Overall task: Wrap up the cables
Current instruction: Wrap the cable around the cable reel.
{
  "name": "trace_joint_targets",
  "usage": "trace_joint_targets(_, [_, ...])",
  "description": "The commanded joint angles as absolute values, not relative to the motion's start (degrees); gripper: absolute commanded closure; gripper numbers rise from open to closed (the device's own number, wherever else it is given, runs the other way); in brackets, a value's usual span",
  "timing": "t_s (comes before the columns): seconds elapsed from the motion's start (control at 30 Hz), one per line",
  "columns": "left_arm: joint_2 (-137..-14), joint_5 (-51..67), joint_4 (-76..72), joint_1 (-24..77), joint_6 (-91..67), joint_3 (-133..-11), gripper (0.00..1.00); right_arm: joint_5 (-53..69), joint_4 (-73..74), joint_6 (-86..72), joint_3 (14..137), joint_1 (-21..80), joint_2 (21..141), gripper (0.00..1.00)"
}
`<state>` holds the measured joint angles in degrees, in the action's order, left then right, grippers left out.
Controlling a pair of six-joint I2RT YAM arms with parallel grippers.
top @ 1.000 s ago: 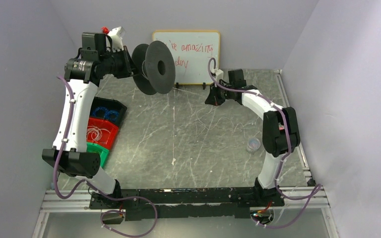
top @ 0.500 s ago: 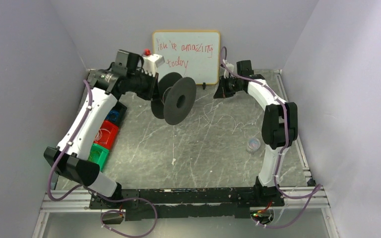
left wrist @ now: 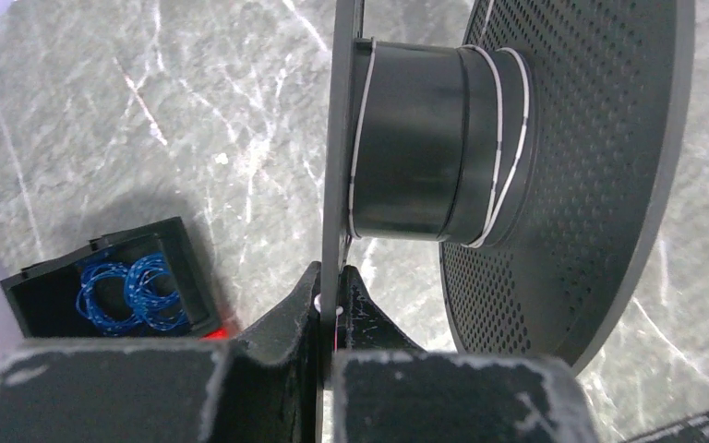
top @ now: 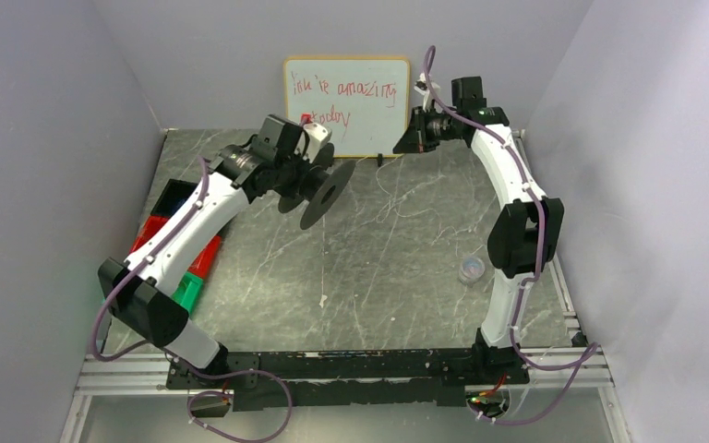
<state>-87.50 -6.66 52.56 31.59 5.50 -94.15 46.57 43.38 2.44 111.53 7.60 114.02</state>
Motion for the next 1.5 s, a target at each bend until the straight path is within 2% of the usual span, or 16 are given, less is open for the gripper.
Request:
trace_joint_targets(0.0, [-90.14,-17.63,49.85,32.15,5.85,-93.87,0.98,57.37,41.34,-1.85,113.09,7.24,110.77,1.00])
trace_joint_targets(0.3, [-96.73,-19.49,50.67,32.21,1.48,-95.10,0.98,70.66,29.97,-9.09,105.20,14.53,103.90,1.00])
trace_joint_targets(0.73, [-102.45,-15.84,54.16,28.17,-6.31,-102.21,0.98,74.93,17.98,-12.57,92.38,27.23,98.82,1.00])
trace_joint_targets(0.97, [-104.11,-16.98,54.26,27.82,-8.60,-104.73,0.98,74.40,11.61,-15.75,88.69,31.17,101.17,1.00])
trace_joint_targets(1.27, [-106.07,-14.91,54.19,25.68,-14.51,-107.12,0.98,73.13,4.70,-21.98,87.48,34.49,105.78,0.94])
trace_joint_targets(1.47, [-104.58,-8.38,52.30,23.70,-19.09,-106.72,0.98,76.02,-12.38,-36.00,83.53,34.61,108.24,0.90])
